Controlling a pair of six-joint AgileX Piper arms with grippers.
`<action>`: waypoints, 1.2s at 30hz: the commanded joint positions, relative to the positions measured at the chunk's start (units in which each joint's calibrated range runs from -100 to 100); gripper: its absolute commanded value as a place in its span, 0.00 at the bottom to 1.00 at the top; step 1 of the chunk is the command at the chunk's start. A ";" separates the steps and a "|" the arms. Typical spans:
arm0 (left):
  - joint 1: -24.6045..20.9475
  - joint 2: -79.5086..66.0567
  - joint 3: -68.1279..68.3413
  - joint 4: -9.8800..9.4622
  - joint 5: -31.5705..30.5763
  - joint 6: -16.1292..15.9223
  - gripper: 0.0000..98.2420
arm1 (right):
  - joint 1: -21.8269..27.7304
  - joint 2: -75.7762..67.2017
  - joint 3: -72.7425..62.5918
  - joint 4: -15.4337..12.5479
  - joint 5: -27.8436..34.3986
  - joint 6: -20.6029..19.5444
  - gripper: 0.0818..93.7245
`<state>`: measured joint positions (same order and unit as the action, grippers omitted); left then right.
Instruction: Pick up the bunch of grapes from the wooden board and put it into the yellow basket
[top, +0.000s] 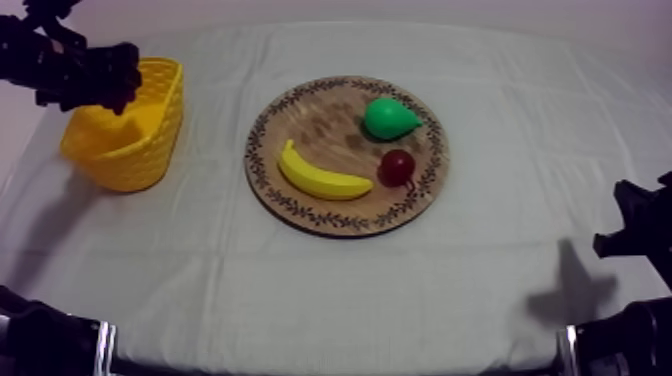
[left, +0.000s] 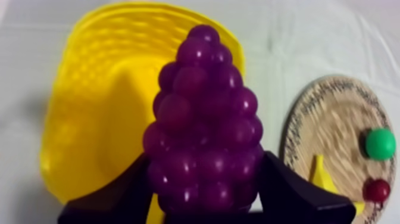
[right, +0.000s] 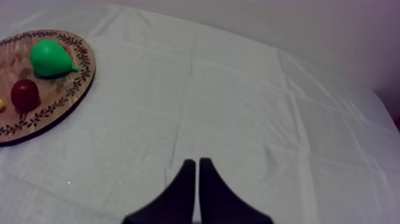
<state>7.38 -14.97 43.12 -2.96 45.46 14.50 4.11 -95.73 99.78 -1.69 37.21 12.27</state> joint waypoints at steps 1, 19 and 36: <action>-1.50 0.62 -1.24 -0.05 0.11 -0.41 0.32 | 0.03 -0.02 -0.01 0.01 -0.04 0.01 0.00; -5.45 14.48 -3.38 -0.01 -5.96 -1.89 0.32 | 0.03 -0.02 -0.01 0.01 -0.04 0.01 0.00; -4.06 22.72 -1.70 0.09 -11.40 -1.40 0.32 | 0.03 -0.02 -0.01 0.01 -0.04 0.01 0.00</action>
<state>3.31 7.81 41.30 -2.89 34.08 13.10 4.11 -95.73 99.78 -1.69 37.21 12.27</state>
